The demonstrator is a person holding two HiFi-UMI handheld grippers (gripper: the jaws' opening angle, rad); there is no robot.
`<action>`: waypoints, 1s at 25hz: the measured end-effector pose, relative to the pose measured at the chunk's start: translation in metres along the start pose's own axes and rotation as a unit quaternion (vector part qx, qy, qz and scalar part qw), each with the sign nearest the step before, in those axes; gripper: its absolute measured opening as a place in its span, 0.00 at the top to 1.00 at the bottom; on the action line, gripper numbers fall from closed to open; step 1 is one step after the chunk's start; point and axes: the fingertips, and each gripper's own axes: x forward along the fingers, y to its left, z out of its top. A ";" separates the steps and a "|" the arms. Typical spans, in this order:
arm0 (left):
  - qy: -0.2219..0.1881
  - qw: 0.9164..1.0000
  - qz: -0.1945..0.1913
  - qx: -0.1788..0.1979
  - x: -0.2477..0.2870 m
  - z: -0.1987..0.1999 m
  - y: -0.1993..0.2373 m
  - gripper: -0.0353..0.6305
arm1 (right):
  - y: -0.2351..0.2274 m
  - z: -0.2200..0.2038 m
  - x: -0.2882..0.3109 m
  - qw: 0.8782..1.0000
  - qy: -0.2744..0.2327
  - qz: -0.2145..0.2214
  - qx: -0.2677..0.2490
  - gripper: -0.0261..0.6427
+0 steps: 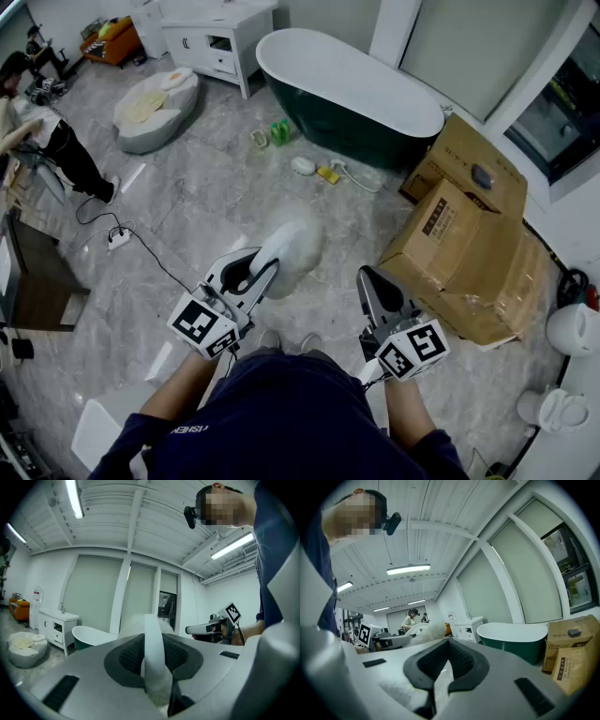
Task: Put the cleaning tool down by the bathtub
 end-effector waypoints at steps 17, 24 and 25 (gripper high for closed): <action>0.003 1.000 0.014 -0.006 -0.006 -0.006 0.000 0.78 | 0.006 -0.008 0.005 1.000 0.012 0.014 -0.009 0.95; 0.004 1.000 0.018 -0.005 -0.003 -0.009 -0.012 0.78 | 0.002 -0.007 -0.004 1.000 0.012 0.024 -0.014 0.95; 0.004 1.000 0.019 -0.004 -0.003 -0.009 -0.015 0.78 | 0.001 -0.007 -0.006 1.000 0.012 0.025 -0.014 0.95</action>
